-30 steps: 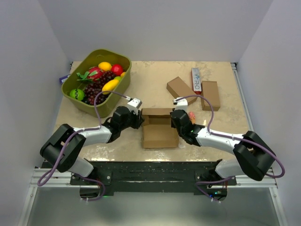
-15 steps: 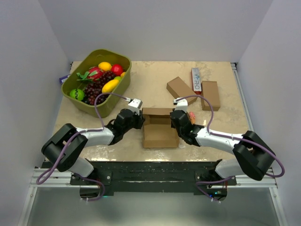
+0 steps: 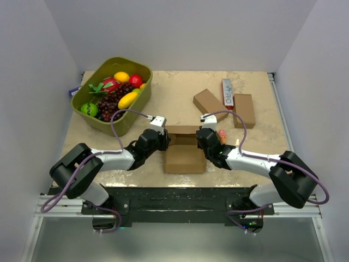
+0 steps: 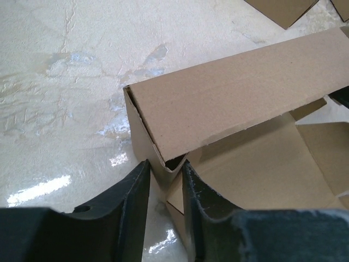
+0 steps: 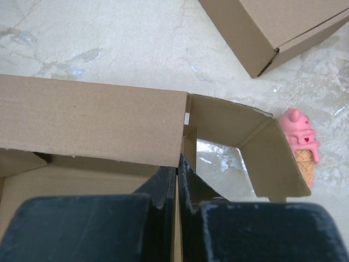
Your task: Fold the paper box
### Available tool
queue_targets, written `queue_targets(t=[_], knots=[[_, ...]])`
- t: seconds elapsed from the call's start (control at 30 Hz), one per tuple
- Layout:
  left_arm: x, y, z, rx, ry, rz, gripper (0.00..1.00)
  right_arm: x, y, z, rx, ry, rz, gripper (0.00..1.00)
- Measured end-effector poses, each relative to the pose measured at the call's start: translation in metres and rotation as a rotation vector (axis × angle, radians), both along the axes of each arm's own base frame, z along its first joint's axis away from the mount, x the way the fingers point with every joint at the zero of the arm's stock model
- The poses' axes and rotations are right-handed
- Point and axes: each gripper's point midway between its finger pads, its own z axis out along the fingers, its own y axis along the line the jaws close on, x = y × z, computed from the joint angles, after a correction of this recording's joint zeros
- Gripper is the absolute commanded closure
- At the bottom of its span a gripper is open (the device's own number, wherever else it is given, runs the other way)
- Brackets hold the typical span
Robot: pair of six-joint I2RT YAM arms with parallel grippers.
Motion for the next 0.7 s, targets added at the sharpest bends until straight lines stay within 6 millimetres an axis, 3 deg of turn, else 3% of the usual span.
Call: queue_targets(t=[0.23, 0.53, 0.7], knots=[[0.002, 0.001, 0.000, -0.007, -0.005, 0.028, 0.62, -0.002, 0.004, 0.000, 0.011, 0.002, 0.008, 1.00], [0.005, 0.008, -0.003, 0.005, -0.031, 0.069, 0.74, -0.003, 0.006, 0.000, 0.017, 0.004, 0.010, 1.00], [0.006, 0.015, -0.004, 0.013, -0.082, 0.108, 0.87, -0.004, 0.010, 0.000, 0.033, 0.009, 0.021, 1.00]])
